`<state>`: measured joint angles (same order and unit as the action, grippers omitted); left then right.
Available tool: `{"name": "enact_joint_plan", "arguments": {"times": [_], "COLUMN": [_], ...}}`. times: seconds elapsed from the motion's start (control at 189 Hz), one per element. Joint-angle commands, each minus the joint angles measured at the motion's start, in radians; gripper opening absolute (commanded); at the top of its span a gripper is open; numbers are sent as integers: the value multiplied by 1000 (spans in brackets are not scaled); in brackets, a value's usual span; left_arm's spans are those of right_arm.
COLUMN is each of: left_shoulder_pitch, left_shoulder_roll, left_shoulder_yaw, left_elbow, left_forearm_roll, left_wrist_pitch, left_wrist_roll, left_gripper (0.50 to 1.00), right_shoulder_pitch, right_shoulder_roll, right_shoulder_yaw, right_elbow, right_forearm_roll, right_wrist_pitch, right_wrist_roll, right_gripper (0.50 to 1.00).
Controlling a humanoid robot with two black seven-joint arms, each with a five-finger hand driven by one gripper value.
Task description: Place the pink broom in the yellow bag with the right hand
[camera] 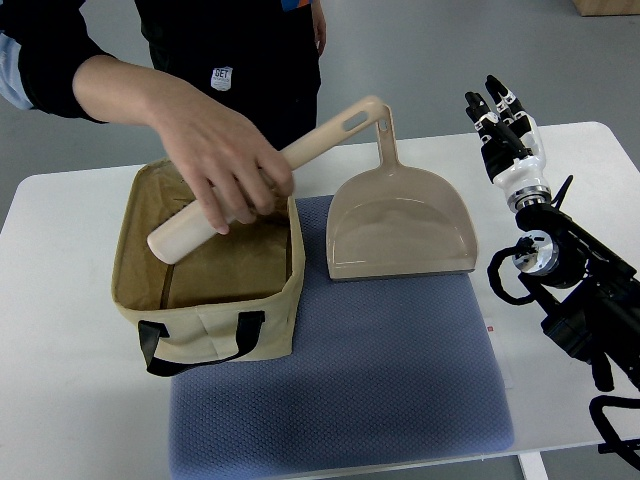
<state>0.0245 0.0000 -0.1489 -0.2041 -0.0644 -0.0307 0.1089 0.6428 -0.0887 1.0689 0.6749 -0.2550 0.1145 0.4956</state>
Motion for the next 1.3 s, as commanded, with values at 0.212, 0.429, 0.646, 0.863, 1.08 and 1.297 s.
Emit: {"name": "enact_joint_plan", "arguments": {"times": [0.212,0.429,0.646,0.863,1.08,1.297], "left_shoulder_pitch": [8,-11,-9,-9,-8,-8], "left_shoulder_roll": [0,0,0,0,0,0], "left_shoulder_yaw": [2,0,0,0,0,0], "left_elbow": [6,35,34,35,34,34], "left_forearm_roll": [0,0,0,0,0,0], "left_wrist_pitch": [2,12,11,11,11,11], "left_wrist_roll": [-2,-2,0,0,-2,0], "left_gripper": [1000,1000,1000,1000,1000,1000], "right_shoulder_pitch": [1,12,14,14,14,14], "right_shoulder_roll": [-2,-6,-3,-5,-3,-5], "right_shoulder_yaw": [2,3,-20,-15,-17,-17], "right_elbow": [-21,-51,-61,-61,-61,-60], "right_forearm_roll": [0,0,-4,-4,-4,-4], "right_wrist_pitch": [-1,-52,-58,-53,-52,-52], "right_wrist_roll": [1,0,0,0,0,0], "right_gripper": [930,930,930,930,930,930]}}
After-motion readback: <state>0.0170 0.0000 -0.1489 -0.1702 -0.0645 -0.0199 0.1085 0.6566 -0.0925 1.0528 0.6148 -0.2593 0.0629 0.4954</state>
